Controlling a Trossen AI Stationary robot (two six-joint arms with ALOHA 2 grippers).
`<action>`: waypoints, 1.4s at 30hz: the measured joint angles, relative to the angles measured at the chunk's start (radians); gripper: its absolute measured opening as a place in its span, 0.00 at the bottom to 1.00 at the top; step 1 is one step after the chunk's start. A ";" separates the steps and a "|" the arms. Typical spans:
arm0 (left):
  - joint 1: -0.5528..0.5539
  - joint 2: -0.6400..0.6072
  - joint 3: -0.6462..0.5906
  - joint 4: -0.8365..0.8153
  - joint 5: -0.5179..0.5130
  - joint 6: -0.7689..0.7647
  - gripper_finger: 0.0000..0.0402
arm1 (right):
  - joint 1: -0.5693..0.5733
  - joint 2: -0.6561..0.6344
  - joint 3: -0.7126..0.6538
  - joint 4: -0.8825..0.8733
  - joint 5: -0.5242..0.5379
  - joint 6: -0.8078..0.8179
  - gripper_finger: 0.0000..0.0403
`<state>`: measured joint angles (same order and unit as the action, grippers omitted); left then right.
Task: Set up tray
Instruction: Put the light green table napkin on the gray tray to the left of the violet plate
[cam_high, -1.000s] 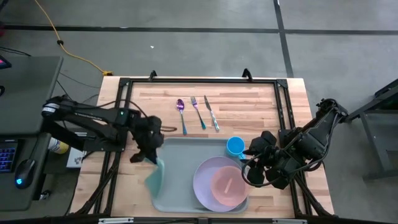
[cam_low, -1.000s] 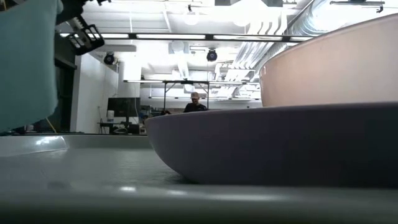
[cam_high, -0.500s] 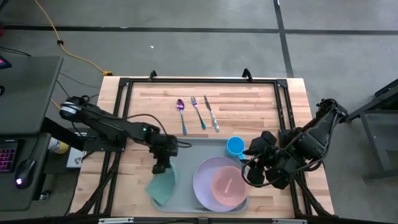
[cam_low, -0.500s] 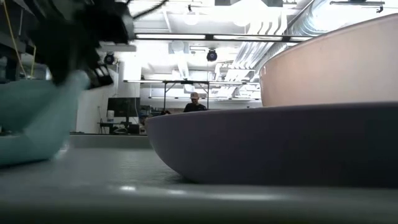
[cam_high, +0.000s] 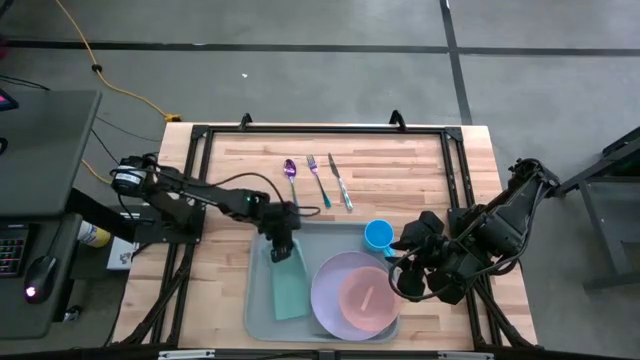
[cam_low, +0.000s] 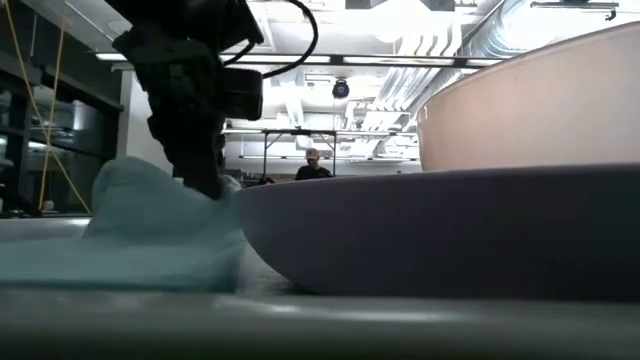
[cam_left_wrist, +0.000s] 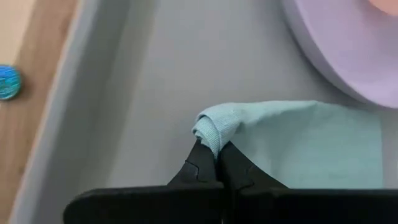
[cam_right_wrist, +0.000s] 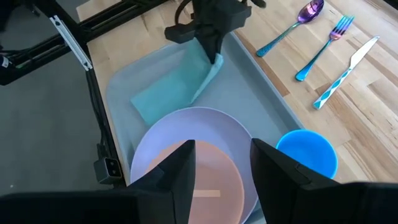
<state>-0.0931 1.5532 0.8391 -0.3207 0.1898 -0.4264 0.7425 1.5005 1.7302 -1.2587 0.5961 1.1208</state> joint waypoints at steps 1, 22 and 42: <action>0.003 0.000 0.000 -0.003 0.003 -0.002 0.04 | 0.000 0.000 0.000 0.000 0.000 0.000 0.32; -0.025 0.001 0.072 -0.325 0.028 0.334 0.04 | 0.000 0.000 0.000 -0.003 0.030 -0.025 0.32; -0.025 0.119 0.286 -0.566 0.000 0.898 0.04 | -0.003 0.000 0.000 0.001 0.038 -0.027 0.32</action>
<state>-0.1184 1.6722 1.1255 -0.8865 0.1894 0.4718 0.7391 1.5005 1.7300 -1.2579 0.6342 1.0935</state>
